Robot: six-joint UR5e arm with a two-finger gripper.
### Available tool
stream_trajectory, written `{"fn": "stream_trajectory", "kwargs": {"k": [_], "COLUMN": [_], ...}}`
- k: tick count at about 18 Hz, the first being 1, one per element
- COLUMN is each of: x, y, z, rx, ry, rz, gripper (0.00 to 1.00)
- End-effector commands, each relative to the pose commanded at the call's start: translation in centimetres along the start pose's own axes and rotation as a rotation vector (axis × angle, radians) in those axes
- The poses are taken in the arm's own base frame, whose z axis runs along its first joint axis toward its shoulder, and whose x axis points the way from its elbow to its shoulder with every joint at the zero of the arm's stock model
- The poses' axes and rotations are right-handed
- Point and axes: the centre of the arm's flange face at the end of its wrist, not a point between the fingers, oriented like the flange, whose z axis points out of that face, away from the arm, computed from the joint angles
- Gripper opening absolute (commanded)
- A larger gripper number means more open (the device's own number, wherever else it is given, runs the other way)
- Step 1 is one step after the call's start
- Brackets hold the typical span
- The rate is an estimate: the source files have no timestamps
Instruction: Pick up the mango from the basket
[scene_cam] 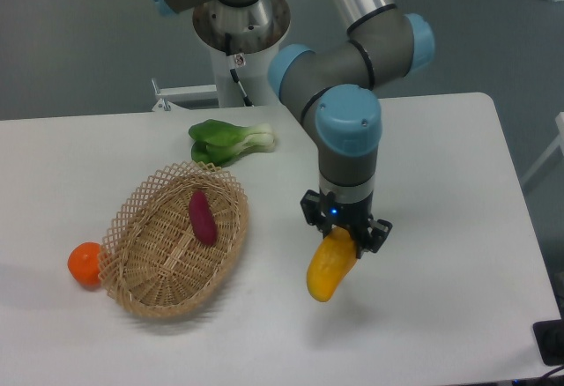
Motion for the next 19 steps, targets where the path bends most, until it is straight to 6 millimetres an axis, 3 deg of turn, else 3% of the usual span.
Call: {"fn": "stream_trajectory", "kwargs": {"k": [5, 19], "x": [-1.7, -3.5], "y": [1.6, 3.7], "z": [-0.4, -0.6], "rx": [-0.001, -0.033], "ry": [-0.011, 0.031], "rz": [0.005, 0.062], "gripper": [0.35, 0.37]}}
